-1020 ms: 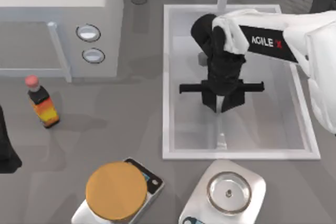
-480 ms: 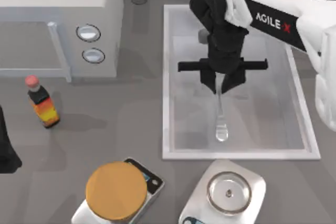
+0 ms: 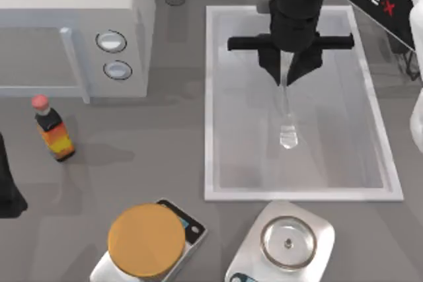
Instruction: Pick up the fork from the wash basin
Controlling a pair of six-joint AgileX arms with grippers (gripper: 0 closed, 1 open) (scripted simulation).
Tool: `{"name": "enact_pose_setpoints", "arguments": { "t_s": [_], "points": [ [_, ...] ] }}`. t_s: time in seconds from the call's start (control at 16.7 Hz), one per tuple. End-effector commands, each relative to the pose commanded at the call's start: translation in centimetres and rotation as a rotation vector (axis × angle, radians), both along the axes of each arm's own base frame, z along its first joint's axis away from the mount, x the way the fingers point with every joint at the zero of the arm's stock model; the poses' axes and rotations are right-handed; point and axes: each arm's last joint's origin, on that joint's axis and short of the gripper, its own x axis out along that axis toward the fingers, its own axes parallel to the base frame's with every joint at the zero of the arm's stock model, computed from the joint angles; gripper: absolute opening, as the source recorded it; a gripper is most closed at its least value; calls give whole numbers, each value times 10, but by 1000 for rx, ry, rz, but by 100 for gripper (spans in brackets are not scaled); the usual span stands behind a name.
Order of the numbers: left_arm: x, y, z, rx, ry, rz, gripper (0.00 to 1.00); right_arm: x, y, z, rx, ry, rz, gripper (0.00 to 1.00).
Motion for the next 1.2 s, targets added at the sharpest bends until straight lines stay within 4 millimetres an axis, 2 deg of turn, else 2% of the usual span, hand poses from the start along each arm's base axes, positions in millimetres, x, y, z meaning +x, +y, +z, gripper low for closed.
{"name": "enact_pose_setpoints", "arguments": {
  "t_s": [0.18,0.3,0.42,0.6,0.78,0.96,1.08,1.2],
  "points": [
    [0,0,0,0,0,0,100,0,0,-1,0,0,0,0],
    [0,0,0,0,0,0,100,0,-10,6,1,-2,0,0],
    [0,0,0,0,0,0,100,-2,-32,21,3,-6,0,0],
    [0,0,0,0,0,0,100,-18,-81,49,0,-4,-1,0],
    [0,0,0,0,0,0,100,-54,-139,69,-8,27,-3,0],
    [0,0,0,0,0,0,100,-105,-189,80,-8,53,-6,0],
    [0,0,0,0,0,0,100,-137,-213,85,-5,51,-7,0],
    [0,0,0,0,0,0,100,-161,-229,86,-2,46,-8,0]
  ]
}}
